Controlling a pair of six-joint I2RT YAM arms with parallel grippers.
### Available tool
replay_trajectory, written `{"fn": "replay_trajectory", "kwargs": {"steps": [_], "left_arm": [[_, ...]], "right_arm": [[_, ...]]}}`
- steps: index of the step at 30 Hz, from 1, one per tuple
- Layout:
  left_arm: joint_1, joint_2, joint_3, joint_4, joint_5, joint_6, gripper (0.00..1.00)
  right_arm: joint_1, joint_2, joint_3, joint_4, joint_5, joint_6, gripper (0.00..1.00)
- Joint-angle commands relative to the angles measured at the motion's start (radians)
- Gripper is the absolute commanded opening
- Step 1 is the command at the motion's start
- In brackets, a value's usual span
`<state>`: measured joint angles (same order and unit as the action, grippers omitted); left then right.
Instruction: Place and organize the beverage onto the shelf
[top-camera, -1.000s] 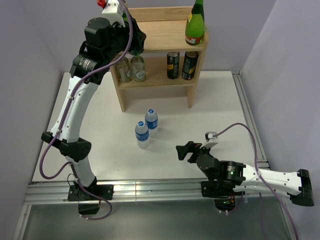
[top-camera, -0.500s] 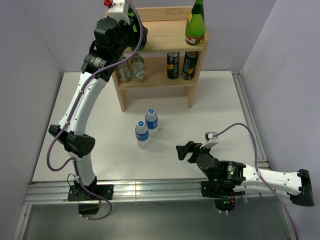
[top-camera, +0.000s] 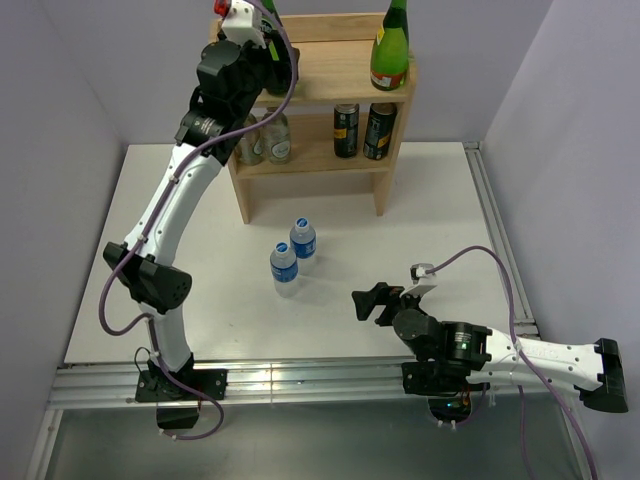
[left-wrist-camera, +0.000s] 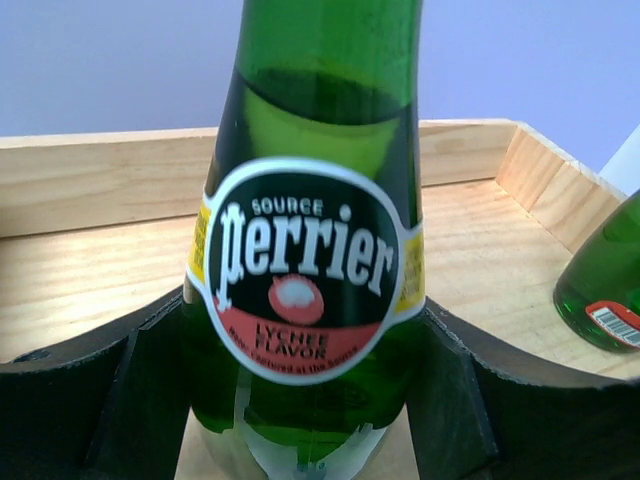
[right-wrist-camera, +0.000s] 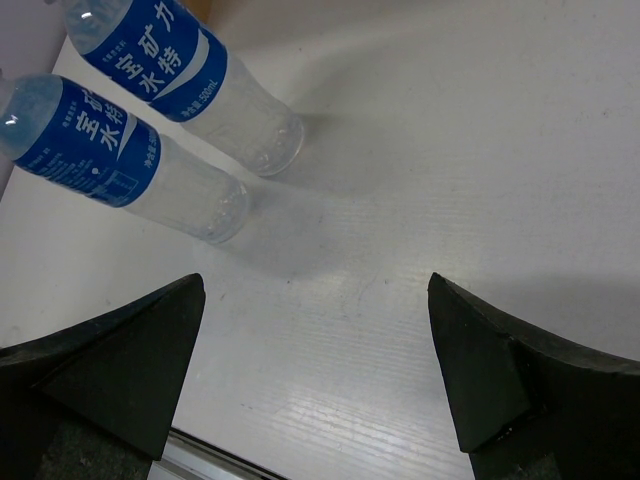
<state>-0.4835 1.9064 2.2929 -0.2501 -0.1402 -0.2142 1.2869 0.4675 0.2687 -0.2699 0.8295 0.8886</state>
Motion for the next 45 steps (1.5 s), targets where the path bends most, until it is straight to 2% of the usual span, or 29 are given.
{"fn": "replay_trajectory", "kwargs": {"steps": [1, 3, 6, 7, 12, 17, 23, 27, 36, 45], "left_arm": [[0.003, -0.013, -0.058, 0.012, -0.024, 0.016, 0.13], [0.003, -0.023, -0.082, 0.023, -0.029, 0.015, 0.17], [0.003, -0.036, -0.133, 0.032, -0.019, 0.009, 0.38], [0.002, -0.041, -0.157, 0.035, -0.013, 0.007, 0.50], [-0.004, -0.088, -0.271, 0.061, -0.007, -0.013, 0.65], [-0.021, -0.116, -0.345, 0.078, 0.005, -0.002, 0.69], [-0.047, -0.046, -0.274, 0.006, 0.011, 0.032, 0.75], [-0.069, -0.015, -0.237, -0.014, -0.005, 0.047, 0.86], [-0.082, -0.036, -0.334, 0.037, -0.041, 0.045, 0.86], [-0.081, -0.012, -0.290, 0.025, -0.042, 0.030, 0.84]], "right_arm": [[0.008, -0.012, -0.003, 0.028, 0.030, 0.001, 0.99], [0.008, -0.013, -0.003, 0.026, 0.033, 0.000, 0.99], [0.008, -0.013, -0.003, 0.026, 0.033, -0.002, 1.00], [0.008, -0.013, -0.003, 0.026, 0.033, 0.001, 1.00], [0.006, -0.021, -0.005, 0.024, 0.036, 0.001, 0.99], [0.008, -0.030, -0.006, 0.023, 0.033, 0.000, 1.00], [0.008, -0.036, -0.008, 0.017, 0.036, 0.003, 0.99], [0.008, -0.050, -0.010, 0.014, 0.034, 0.004, 0.99], [0.008, -0.056, -0.013, 0.014, 0.034, 0.003, 1.00], [0.006, -0.059, -0.013, 0.012, 0.036, 0.006, 0.99]]}}
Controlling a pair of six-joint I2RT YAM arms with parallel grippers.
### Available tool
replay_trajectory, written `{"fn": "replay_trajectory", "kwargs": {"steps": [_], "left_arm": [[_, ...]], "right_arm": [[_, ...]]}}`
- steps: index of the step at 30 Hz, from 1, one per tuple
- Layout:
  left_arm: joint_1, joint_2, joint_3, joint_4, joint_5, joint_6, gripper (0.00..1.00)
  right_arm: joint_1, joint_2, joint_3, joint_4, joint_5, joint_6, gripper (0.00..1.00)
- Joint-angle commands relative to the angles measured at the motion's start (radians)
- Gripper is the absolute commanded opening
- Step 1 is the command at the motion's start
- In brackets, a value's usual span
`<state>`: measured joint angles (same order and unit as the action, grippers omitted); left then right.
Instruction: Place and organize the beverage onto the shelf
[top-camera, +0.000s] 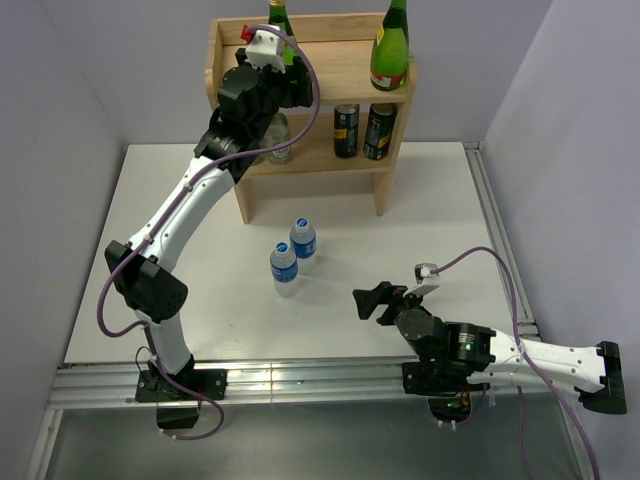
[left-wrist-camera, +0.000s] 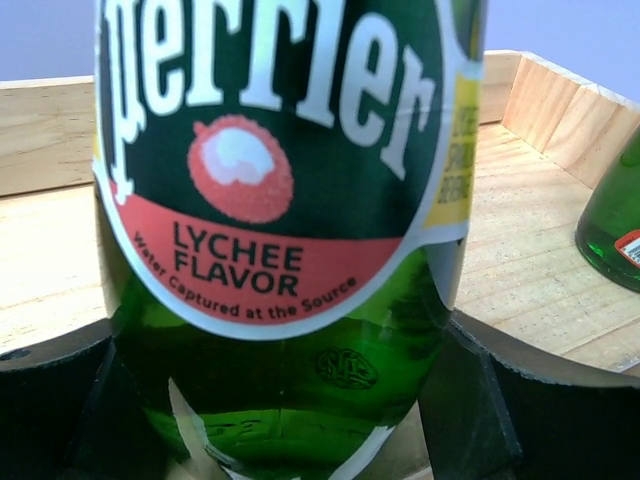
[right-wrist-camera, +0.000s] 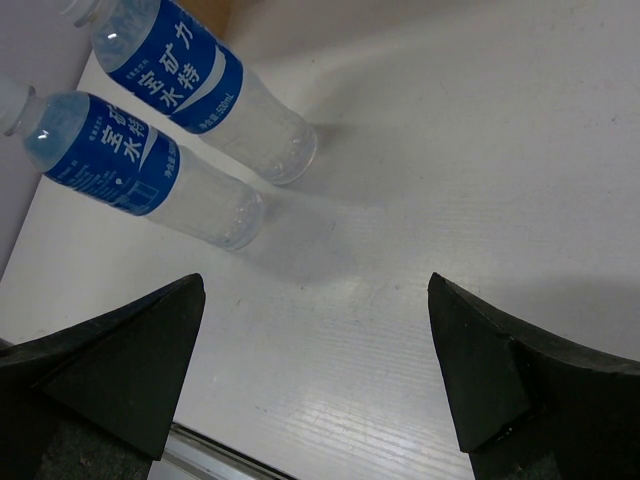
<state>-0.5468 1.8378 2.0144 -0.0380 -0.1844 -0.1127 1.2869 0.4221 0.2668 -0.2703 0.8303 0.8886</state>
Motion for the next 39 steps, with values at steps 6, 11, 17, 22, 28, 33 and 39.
{"fn": "replay_trajectory", "kwargs": {"steps": [6, 11, 17, 22, 28, 33, 39], "left_arm": [[-0.042, 0.127, 0.076, -0.223, 0.042, -0.071, 0.85], [-0.044, 0.167, 0.125, -0.230, 0.066, -0.084, 0.86], [-0.048, 0.202, 0.155, -0.221, 0.126, -0.110, 0.86], [-0.065, 0.244, 0.191, -0.214, 0.175, -0.117, 0.87], [-0.067, 0.287, 0.222, -0.161, 0.280, -0.163, 0.87], [-0.077, 0.327, 0.259, -0.145, 0.330, -0.180, 0.88], [-0.094, 0.359, 0.282, -0.138, 0.335, -0.176, 0.88]], "right_arm": [[0.008, -0.017, -0.011, 0.011, 0.036, 0.006, 0.99], [0.008, -0.019, -0.012, 0.011, 0.033, 0.004, 0.99], [0.008, -0.017, -0.011, 0.009, 0.033, 0.006, 0.99], [0.008, -0.026, -0.012, 0.006, 0.033, 0.006, 0.99], [0.008, -0.025, -0.012, 0.006, 0.032, 0.006, 1.00], [0.008, -0.022, -0.012, 0.008, 0.033, 0.006, 0.99], [0.008, -0.029, -0.012, 0.006, 0.035, 0.006, 1.00]]}}
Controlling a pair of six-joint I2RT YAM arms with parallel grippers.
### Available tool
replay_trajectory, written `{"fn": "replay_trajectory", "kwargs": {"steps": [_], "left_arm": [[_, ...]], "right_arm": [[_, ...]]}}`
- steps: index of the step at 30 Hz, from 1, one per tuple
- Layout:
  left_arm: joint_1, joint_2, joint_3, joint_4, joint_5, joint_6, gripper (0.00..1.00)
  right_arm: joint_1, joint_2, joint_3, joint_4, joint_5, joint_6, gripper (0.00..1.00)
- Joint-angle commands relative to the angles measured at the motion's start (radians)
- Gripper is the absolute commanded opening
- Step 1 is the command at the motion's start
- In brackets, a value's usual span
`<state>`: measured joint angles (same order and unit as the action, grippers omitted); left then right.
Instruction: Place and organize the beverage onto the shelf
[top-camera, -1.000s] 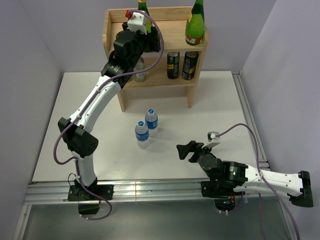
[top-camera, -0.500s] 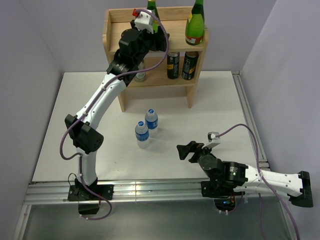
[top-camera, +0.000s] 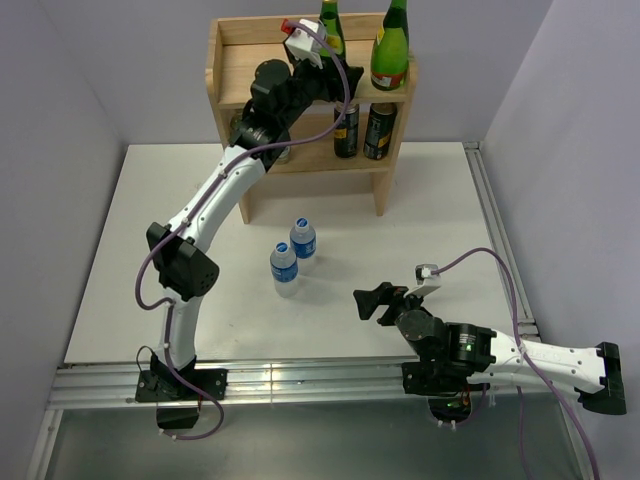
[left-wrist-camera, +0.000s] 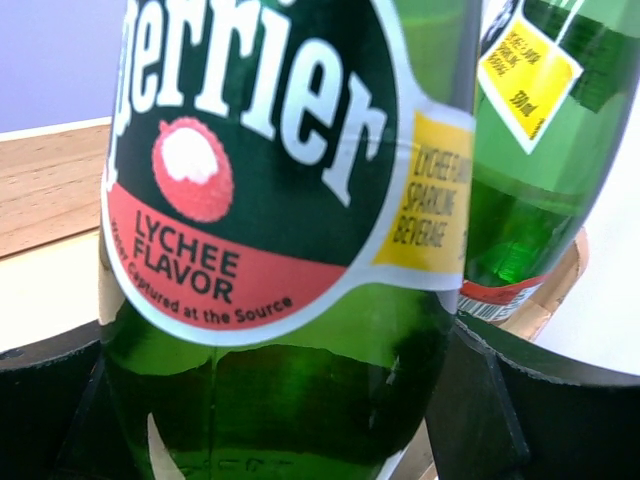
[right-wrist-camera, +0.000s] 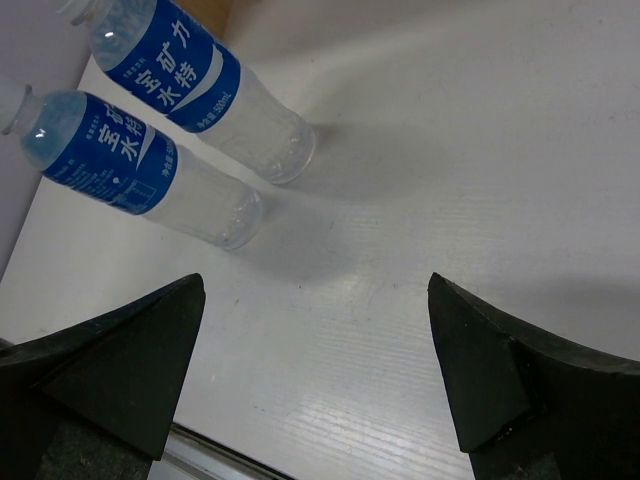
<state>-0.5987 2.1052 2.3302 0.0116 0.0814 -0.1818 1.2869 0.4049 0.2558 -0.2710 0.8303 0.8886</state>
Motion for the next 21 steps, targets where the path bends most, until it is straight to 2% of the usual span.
{"fn": "replay_trajectory", "kwargs": {"steps": [1, 9, 21], "left_arm": [[-0.042, 0.090, -0.040, -0.185, 0.069, -0.108, 0.88], [-0.042, 0.055, -0.084, -0.182, 0.118, -0.078, 0.89], [-0.041, -0.011, -0.169, -0.202, 0.038, -0.024, 0.89]], "right_arm": [[0.008, -0.012, -0.003, 0.007, 0.032, 0.004, 0.99], [0.008, -0.005, 0.000, 0.013, 0.033, 0.001, 0.99], [0.008, -0.005, -0.001, 0.013, 0.032, 0.001, 1.00]]}}
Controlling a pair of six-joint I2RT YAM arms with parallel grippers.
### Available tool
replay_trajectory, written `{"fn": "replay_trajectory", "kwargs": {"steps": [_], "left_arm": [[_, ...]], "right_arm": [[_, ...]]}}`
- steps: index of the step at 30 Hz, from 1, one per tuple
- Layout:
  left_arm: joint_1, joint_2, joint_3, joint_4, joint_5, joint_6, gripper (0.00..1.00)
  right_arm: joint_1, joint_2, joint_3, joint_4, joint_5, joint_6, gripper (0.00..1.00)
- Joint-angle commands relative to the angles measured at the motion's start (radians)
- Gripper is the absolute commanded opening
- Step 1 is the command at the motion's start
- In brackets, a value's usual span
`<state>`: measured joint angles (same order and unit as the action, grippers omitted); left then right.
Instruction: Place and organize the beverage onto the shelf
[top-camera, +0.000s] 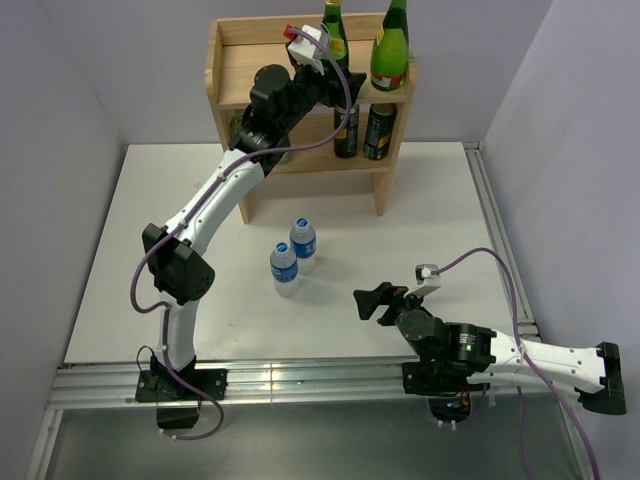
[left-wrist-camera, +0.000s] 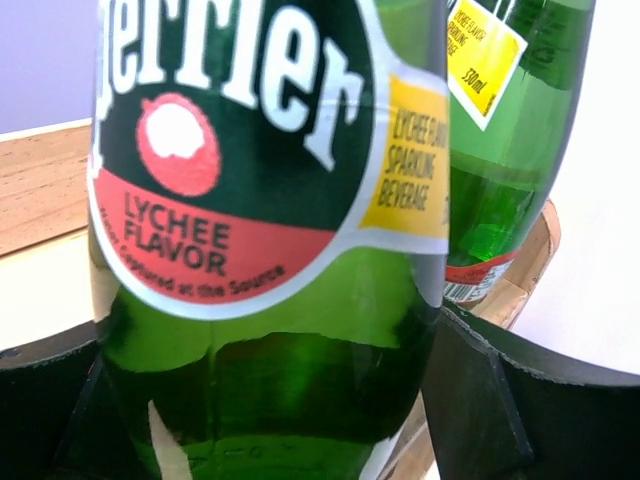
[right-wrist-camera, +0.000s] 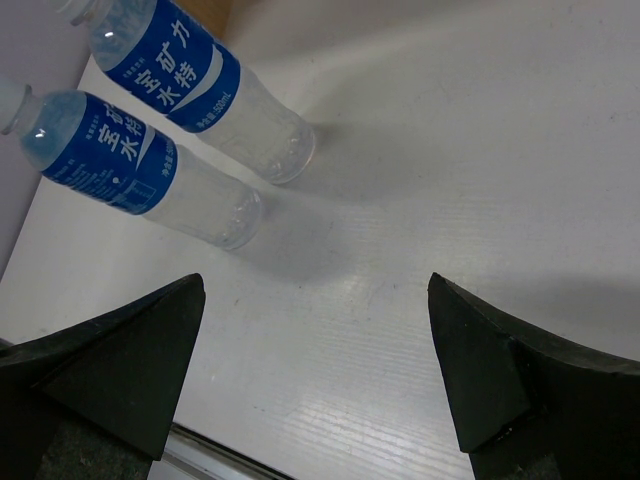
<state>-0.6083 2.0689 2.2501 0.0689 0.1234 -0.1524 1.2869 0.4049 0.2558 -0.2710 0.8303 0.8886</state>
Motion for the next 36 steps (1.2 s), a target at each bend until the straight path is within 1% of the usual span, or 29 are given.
{"fn": "replay_trajectory", "kwargs": {"steps": [1, 6, 10, 11, 15, 21, 25, 36], "left_arm": [[-0.033, 0.005, -0.105, -0.253, -0.017, -0.050, 0.89], [-0.031, -0.058, -0.191, -0.239, -0.117, -0.024, 0.89], [-0.019, -0.082, -0.222, -0.248, -0.119, -0.022, 0.89], [-0.016, -0.090, -0.230, -0.248, -0.149, -0.022, 0.89], [-0.005, -0.119, -0.280, -0.233, -0.151, -0.027, 0.89], [0.005, -0.124, -0.285, -0.248, -0.162, -0.022, 0.89], [0.018, -0.144, -0.314, -0.238, -0.168, -0.021, 0.88], [0.032, -0.236, -0.448, -0.196, -0.163, -0.015, 0.87]], "right_arm": [[0.008, -0.003, 0.000, 0.012, 0.032, 0.003, 1.00], [0.008, -0.008, -0.001, 0.010, 0.029, 0.001, 1.00], [0.008, -0.008, -0.003, 0.010, 0.030, 0.003, 1.00], [0.008, -0.009, -0.003, 0.010, 0.029, 0.001, 0.99], [0.008, -0.012, -0.003, 0.009, 0.029, 0.004, 0.99], [0.008, -0.014, -0.003, 0.009, 0.027, 0.004, 0.99], [0.006, -0.011, -0.003, 0.009, 0.029, 0.003, 1.00], [0.008, -0.006, -0.001, 0.012, 0.029, 0.001, 1.00]]}}
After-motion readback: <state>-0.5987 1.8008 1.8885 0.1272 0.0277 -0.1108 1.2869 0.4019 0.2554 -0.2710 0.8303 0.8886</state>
